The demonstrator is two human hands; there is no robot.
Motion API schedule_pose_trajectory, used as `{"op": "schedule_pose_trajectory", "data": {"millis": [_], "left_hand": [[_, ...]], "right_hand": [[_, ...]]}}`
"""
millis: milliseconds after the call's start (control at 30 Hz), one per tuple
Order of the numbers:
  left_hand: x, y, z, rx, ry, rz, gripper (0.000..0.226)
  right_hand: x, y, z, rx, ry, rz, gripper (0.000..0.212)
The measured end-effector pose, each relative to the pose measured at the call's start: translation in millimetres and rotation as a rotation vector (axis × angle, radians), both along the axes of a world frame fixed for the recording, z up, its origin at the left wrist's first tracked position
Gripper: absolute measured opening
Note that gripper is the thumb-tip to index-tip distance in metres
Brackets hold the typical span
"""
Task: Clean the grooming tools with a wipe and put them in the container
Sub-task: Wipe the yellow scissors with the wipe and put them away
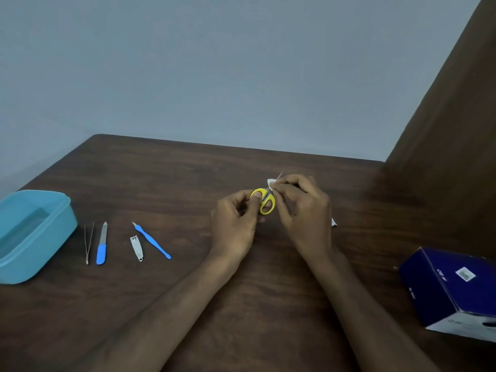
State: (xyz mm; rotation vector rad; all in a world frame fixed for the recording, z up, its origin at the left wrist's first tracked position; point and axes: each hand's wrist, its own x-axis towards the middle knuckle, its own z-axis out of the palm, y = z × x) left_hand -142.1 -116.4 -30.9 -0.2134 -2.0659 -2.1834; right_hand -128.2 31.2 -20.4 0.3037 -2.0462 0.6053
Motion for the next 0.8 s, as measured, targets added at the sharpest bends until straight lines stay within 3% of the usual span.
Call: {"op": "schedule_pose_trajectory", "data": {"millis": [200, 333, 500, 633, 800], "left_hand": [[-2.1, -7.0, 3.1, -0.159, 0.09, 0.036, 0.022], [-3.3, -13.3, 6.3, -0.271, 0.155, 0.006, 0.02], [-4.0, -13.2, 5.9, -0.302, 0.163, -0.008, 0.022], [-3.7, -11.8, 4.8, -0.323, 0.156, -0.033, 0.023], [-3.5, -12.6, 6.2, -0.318, 0.139, -0.019, 0.023]], "right_hand": [[2.0, -5.4, -3.4, 0.027, 0.0, 0.021, 0.007], [3.8, 7.6, -0.2, -0.072, -0.022, -0.09, 0.009], [3.7, 0.7, -2.0, 0.016, -0.053, -0.066, 0.004], [0.5, 14.7, -0.8, -0.141, -0.051, -0.186, 0.008], [1.9, 6.0, -2.1, -0.067, -0.087, -0.114, 0.005]]}}
